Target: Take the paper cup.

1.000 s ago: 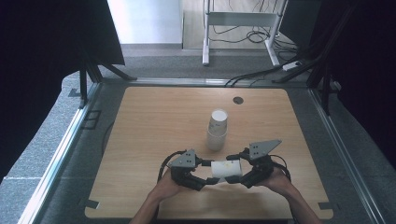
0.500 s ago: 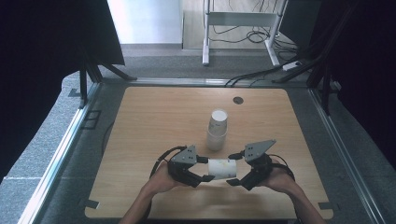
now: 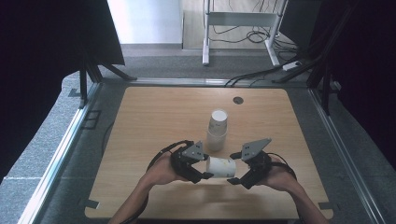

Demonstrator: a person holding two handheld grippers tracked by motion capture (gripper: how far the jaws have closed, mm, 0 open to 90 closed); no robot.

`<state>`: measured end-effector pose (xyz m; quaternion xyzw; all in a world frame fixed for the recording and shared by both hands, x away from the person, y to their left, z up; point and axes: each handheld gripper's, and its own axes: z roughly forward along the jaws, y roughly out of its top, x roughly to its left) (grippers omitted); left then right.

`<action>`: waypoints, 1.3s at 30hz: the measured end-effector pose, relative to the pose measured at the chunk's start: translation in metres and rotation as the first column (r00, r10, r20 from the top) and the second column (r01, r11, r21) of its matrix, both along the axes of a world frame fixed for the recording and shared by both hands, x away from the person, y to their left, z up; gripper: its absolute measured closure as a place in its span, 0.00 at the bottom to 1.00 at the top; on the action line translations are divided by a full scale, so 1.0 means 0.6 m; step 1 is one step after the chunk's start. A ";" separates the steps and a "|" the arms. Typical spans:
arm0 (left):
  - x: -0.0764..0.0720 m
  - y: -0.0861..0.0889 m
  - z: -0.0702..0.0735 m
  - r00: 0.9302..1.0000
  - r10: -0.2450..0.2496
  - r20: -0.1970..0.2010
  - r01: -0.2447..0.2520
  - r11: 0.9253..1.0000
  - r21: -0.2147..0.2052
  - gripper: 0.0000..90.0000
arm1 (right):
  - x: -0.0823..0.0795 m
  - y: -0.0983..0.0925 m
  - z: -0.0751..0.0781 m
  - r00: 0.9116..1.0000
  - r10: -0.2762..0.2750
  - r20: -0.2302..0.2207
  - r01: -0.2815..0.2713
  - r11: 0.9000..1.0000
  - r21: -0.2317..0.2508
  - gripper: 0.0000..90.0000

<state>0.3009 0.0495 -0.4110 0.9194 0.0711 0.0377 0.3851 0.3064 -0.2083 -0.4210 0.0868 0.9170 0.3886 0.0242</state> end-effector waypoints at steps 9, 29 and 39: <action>0.005 -0.018 0.010 1.000 -0.015 0.011 0.014 0.995 0.100 0.40 | 0.000 0.013 0.000 1.000 0.013 -0.003 -0.013 0.998 -0.058 0.15; 0.006 -0.069 0.017 0.996 -0.078 0.035 0.066 0.962 0.265 0.40 | 0.001 0.060 -0.014 0.995 0.078 0.064 -0.055 0.952 -0.301 0.29; 0.008 -0.080 0.015 0.995 -0.093 0.038 0.078 0.954 0.289 0.40 | -0.002 0.067 -0.018 0.995 0.087 0.047 -0.065 0.937 -0.343 0.41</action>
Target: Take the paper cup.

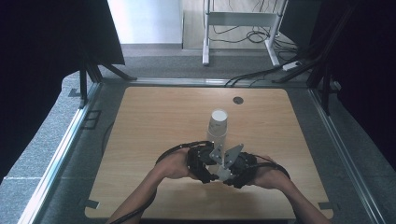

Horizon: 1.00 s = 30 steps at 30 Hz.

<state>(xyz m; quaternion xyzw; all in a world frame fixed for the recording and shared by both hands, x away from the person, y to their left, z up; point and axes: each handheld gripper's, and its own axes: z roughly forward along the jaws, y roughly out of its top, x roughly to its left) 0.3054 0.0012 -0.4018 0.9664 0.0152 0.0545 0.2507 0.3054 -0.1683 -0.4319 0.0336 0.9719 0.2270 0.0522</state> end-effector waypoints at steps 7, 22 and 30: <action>0.002 0.001 0.000 1.000 -0.007 -0.005 0.007 1.000 -0.016 0.38 | -0.002 -0.003 -0.001 1.000 -0.015 -0.008 0.015 1.000 0.006 0.41; 0.009 0.029 0.013 0.991 0.087 -0.098 -0.104 0.977 -0.185 0.12 | 0.000 -0.029 0.014 0.999 -0.049 -0.023 0.052 0.983 0.175 0.41; 0.011 0.043 0.014 0.981 0.119 -0.155 -0.159 0.946 -0.282 0.01 | 0.000 -0.045 0.016 0.997 -0.069 -0.043 0.078 0.957 0.280 0.41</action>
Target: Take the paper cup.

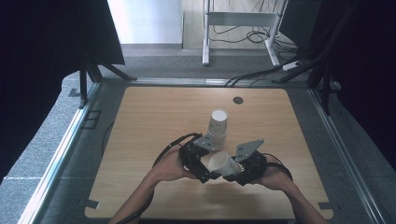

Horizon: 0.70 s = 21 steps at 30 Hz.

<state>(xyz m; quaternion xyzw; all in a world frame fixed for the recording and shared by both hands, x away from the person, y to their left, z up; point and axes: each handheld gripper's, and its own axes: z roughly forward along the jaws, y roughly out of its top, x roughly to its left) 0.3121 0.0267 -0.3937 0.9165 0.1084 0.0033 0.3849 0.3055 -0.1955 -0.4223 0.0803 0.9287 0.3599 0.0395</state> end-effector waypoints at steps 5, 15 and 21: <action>-0.002 0.009 -0.003 0.999 0.039 -0.034 -0.043 0.993 -0.111 0.01 | 0.001 -0.013 -0.001 1.000 -0.017 -0.005 0.018 0.997 0.070 0.41; -0.004 0.011 -0.009 0.998 0.045 -0.034 -0.051 0.980 -0.194 0.02 | -0.001 -0.026 -0.005 0.999 -0.038 0.002 0.037 0.986 0.162 0.41; -0.006 0.006 -0.012 0.999 0.042 -0.003 -0.042 0.974 -0.224 0.04 | -0.003 -0.028 -0.008 0.999 -0.039 0.002 0.038 0.980 0.198 0.41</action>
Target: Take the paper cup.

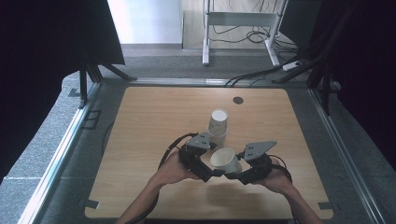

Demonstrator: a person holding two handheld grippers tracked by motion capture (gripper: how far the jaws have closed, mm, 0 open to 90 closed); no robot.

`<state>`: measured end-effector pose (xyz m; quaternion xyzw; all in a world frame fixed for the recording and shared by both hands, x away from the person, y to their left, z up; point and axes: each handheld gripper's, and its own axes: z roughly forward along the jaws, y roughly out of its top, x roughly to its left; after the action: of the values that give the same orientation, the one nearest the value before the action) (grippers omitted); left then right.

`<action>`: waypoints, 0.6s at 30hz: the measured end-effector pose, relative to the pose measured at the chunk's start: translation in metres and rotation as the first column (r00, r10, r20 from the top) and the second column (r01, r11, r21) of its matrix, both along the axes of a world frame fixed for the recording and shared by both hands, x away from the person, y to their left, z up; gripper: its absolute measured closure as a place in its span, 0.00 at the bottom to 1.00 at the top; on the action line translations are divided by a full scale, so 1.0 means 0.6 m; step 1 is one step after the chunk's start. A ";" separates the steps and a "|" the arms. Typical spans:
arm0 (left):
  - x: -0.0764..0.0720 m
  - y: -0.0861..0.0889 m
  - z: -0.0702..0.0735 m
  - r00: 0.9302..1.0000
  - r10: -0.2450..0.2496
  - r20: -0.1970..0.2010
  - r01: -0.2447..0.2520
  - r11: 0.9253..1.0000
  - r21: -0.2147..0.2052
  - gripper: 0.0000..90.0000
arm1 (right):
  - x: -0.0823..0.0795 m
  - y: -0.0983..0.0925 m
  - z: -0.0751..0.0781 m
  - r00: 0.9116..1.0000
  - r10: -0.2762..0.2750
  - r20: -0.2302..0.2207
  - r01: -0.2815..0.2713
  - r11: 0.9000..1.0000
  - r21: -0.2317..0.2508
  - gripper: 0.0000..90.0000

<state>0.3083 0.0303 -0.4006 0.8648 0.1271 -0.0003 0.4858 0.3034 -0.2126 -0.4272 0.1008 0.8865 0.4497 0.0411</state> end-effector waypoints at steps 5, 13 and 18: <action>0.001 -0.002 -0.003 1.000 -0.004 -0.004 0.003 0.999 -0.043 0.08 | -0.003 -0.005 -0.003 1.000 0.001 -0.001 -0.001 0.999 0.052 0.41; 0.008 -0.003 -0.010 0.999 -0.030 -0.030 0.027 0.995 -0.093 0.15 | -0.005 -0.009 -0.014 1.000 0.024 -0.007 -0.023 0.996 0.086 0.41; 0.008 -0.007 -0.013 0.998 -0.051 -0.031 0.048 0.994 -0.100 0.16 | -0.005 -0.008 -0.017 0.999 0.033 -0.010 -0.032 0.995 0.091 0.41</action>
<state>0.3130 0.0260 -0.4083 0.8424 0.1134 -0.0332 0.5257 0.3005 -0.2171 -0.4376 0.0908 0.8669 0.4896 0.0240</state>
